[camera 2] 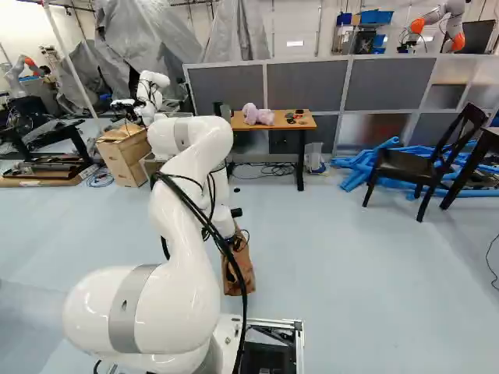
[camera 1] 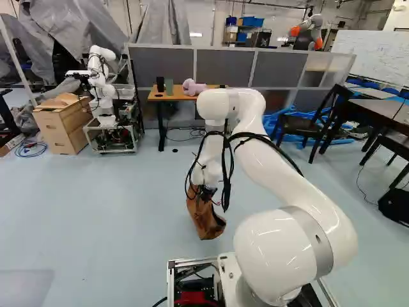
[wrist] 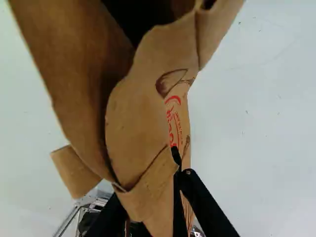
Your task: Pick up the bag on the ground and place it on the table
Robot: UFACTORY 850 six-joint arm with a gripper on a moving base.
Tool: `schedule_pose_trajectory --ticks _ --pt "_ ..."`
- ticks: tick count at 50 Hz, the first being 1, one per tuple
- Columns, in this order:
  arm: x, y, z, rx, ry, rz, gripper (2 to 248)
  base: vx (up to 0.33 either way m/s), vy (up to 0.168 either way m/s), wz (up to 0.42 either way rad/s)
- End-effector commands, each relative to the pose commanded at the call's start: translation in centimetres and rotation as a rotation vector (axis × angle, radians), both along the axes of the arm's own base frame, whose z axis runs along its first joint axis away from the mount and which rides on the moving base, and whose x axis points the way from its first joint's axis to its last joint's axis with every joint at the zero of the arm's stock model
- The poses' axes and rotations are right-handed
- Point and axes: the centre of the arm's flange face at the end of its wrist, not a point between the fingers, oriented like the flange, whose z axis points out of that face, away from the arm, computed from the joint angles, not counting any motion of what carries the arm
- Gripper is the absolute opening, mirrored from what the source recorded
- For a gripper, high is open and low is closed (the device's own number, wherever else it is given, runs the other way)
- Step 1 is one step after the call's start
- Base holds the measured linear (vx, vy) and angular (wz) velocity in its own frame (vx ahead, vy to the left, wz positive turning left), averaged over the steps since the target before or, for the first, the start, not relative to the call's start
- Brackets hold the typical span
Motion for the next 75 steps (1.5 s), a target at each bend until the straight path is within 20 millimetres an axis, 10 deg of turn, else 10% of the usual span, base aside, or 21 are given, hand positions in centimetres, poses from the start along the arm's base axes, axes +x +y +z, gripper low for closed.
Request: schedule_pose_trajectory --ticks 75 --pt "-2.1 -0.3 11.0 0.004 -0.034 0.000 21 0.000 0.000 0.000"
